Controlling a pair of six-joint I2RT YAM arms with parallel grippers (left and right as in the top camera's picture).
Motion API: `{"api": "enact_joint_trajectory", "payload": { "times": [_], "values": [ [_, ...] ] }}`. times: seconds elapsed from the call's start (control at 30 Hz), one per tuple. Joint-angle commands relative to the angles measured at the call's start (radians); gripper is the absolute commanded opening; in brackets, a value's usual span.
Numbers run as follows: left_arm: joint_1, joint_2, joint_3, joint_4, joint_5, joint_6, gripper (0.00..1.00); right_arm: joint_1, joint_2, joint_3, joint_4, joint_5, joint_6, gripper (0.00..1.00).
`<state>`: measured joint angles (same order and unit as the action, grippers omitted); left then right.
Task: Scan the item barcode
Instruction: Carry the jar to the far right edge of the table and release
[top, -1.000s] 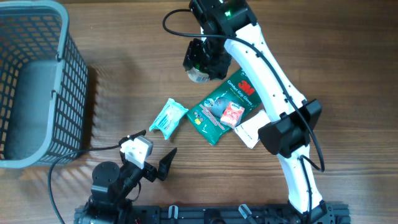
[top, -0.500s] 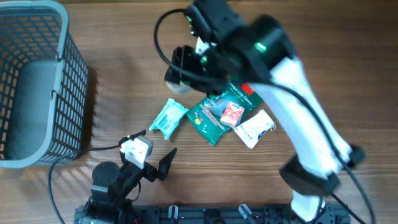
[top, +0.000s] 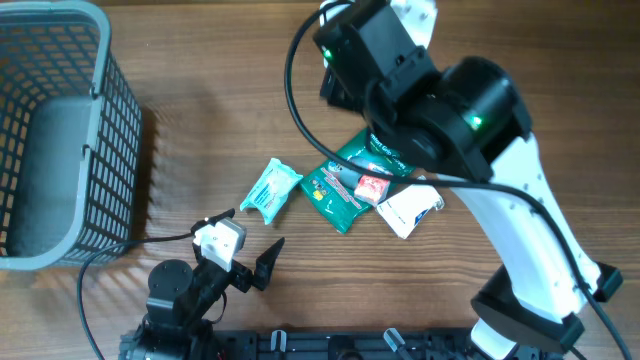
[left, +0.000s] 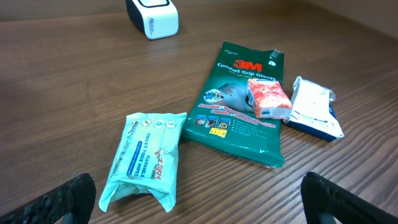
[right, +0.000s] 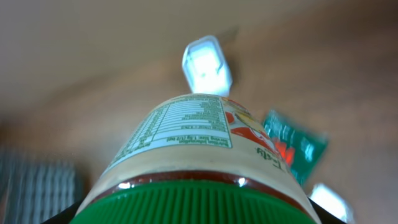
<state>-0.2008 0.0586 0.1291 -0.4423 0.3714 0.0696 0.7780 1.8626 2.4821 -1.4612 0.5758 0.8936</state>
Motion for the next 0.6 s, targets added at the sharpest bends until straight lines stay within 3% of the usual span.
{"api": "enact_joint_trajectory", "payload": {
  "times": [0.0, 0.17, 0.3, 0.57],
  "values": [
    [0.004, -0.011, 0.002, -0.007, 0.001, 0.002, 1.0, -0.034, 0.077, -0.071, 0.167, 0.322, -0.016, 0.55],
    [0.004, -0.011, 0.002, -0.007, 0.001, 0.002, 1.0, -0.123, 0.202, -0.169, 0.521, 0.32, -0.16, 0.52],
    [0.004, -0.011, 0.002, -0.007, 0.001, 0.002, 1.0, -0.194, 0.314, -0.183, 0.71, 0.297, -0.177, 0.56],
    [0.004, -0.011, 0.002, -0.007, 0.001, 0.002, 1.0, -0.297, 0.571, -0.183, 1.111, -0.037, -0.391, 0.59]
  ]
}}
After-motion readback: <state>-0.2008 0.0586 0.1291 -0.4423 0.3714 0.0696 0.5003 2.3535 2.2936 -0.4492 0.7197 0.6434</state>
